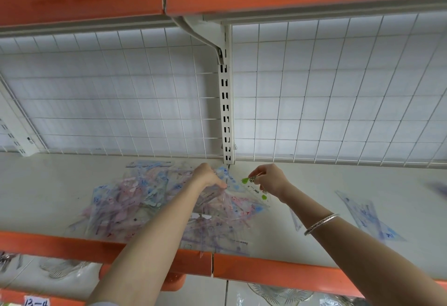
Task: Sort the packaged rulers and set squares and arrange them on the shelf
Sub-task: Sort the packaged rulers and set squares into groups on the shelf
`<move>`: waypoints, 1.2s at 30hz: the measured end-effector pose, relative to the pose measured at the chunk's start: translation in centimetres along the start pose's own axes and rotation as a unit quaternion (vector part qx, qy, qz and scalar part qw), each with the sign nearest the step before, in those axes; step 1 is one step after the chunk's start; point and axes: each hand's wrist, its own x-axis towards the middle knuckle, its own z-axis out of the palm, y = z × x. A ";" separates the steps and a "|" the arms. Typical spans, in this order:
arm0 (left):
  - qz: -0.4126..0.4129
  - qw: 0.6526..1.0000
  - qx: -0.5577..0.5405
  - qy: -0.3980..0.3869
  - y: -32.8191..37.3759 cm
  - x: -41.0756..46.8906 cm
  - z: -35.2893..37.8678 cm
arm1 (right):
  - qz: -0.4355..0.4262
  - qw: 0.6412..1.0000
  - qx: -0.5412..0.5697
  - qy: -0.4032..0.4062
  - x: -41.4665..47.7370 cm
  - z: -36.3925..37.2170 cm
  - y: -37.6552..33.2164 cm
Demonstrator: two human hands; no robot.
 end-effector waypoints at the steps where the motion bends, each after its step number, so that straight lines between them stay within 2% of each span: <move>1: 0.001 1.000 -0.006 -0.004 0.0 -0.2 -0.2 | 0.001 1.000 0.001 0.001 0.0 0.0 0.0; 6: 0.052 0.998 -0.043 -0.017 -0.4 -1.0 -0.6 | 0.006 1.000 0.017 0.008 -0.3 -0.1 0.0; 11: 0.107 0.983 -0.144 0.039 -0.2 -2.1 -0.7 | 0.009 0.998 0.058 0.023 -0.5 -0.3 -0.1; 17: 0.146 0.970 -0.164 0.105 0.7 -2.7 -0.5 | 0.020 0.989 0.136 0.045 -0.9 -0.6 0.2; 19: 0.146 0.966 -0.188 0.099 1.0 -2.9 -0.7 | 0.032 0.983 0.177 0.037 -1.2 -0.8 0.1; 22: 0.140 0.966 -0.209 0.062 1.1 -3.6 -0.9 | 0.052 0.977 0.207 -0.020 -1.9 -1.1 -0.1; 27: 0.147 0.966 -0.200 0.069 0.7 -4.6 -0.7 | 0.052 0.982 0.136 -0.117 -3.1 -0.7 0.1; 36: 0.149 0.941 -0.302 0.030 0.0 -6.3 -0.9 | -0.044 0.991 -0.024 -0.127 -3.8 1.3 0.1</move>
